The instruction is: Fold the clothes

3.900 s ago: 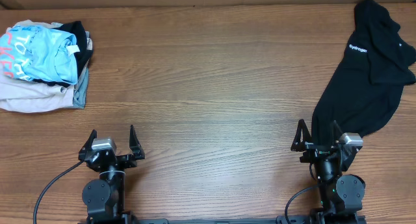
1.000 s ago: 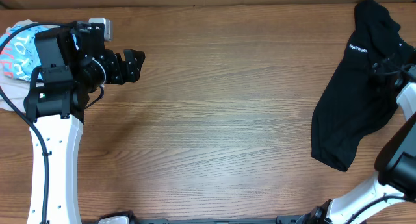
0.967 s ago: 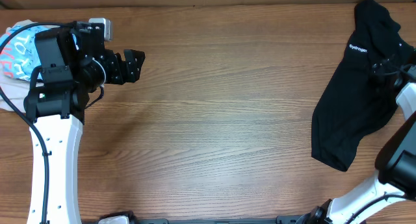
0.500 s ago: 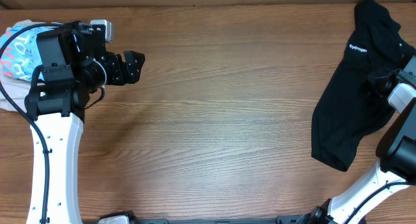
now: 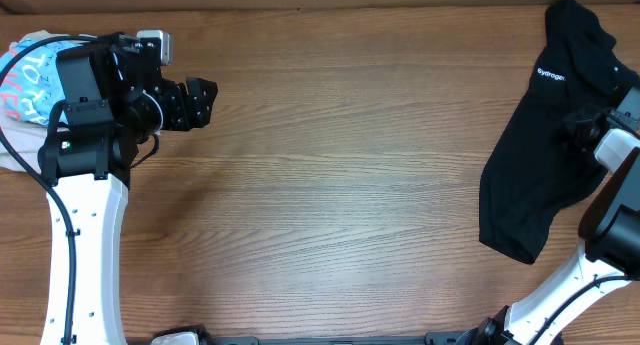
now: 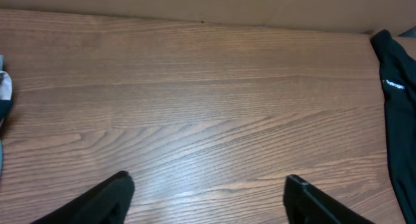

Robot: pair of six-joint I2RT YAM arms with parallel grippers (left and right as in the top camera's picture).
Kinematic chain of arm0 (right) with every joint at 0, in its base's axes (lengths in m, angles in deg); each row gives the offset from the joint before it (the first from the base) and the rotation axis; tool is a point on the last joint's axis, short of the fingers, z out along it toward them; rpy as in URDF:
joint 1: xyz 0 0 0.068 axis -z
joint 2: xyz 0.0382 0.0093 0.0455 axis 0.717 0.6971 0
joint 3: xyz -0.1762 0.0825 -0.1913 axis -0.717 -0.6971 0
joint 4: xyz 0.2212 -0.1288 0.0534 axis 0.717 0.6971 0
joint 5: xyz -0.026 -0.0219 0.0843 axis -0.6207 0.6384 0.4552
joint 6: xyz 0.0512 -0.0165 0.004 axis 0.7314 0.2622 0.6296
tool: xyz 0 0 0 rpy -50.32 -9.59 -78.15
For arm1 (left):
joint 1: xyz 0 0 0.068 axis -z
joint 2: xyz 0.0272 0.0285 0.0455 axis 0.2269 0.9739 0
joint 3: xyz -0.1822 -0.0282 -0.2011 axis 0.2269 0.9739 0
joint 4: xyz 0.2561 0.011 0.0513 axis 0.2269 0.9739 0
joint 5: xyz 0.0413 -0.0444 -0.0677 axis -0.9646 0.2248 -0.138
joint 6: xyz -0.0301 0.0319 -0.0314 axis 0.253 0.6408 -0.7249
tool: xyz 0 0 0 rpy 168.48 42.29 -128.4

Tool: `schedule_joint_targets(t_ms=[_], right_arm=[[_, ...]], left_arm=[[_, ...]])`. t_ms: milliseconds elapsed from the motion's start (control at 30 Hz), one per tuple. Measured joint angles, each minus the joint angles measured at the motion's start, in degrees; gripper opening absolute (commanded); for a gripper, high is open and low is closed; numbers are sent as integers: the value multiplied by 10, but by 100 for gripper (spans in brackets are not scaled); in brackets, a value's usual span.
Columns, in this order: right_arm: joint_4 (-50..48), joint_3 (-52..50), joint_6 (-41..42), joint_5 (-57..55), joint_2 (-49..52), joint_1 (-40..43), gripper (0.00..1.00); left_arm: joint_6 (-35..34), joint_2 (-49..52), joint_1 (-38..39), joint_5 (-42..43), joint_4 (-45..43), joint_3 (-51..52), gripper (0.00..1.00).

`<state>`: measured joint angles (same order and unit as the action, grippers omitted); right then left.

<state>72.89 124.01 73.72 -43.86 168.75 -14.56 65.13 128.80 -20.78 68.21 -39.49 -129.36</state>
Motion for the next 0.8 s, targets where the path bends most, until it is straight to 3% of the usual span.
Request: schedule_joint_targets(t_ms=[200, 400, 533, 733, 767, 800], right_arm=[[59, 21, -7, 52, -25, -3, 4], [153, 94, -33, 163, -138, -70, 4], [185, 131, -37, 210, -192, -180, 4], [221, 136, -41, 260, -196, -424, 4], [222, 136, -41, 261, -196, -441, 6], [224, 135, -41, 262, -193, -502, 14]], left_arm=[[0, 0, 0, -2, -33, 0, 69], [0, 0, -1, -7, -82, 0, 69], [0, 0, -11, -30, -94, 0, 69], [0, 0, -59, -70, -95, 0, 69], [-2, 0, -73, -73, -95, 0, 69], [-2, 0, -87, -75, -95, 0, 69]])
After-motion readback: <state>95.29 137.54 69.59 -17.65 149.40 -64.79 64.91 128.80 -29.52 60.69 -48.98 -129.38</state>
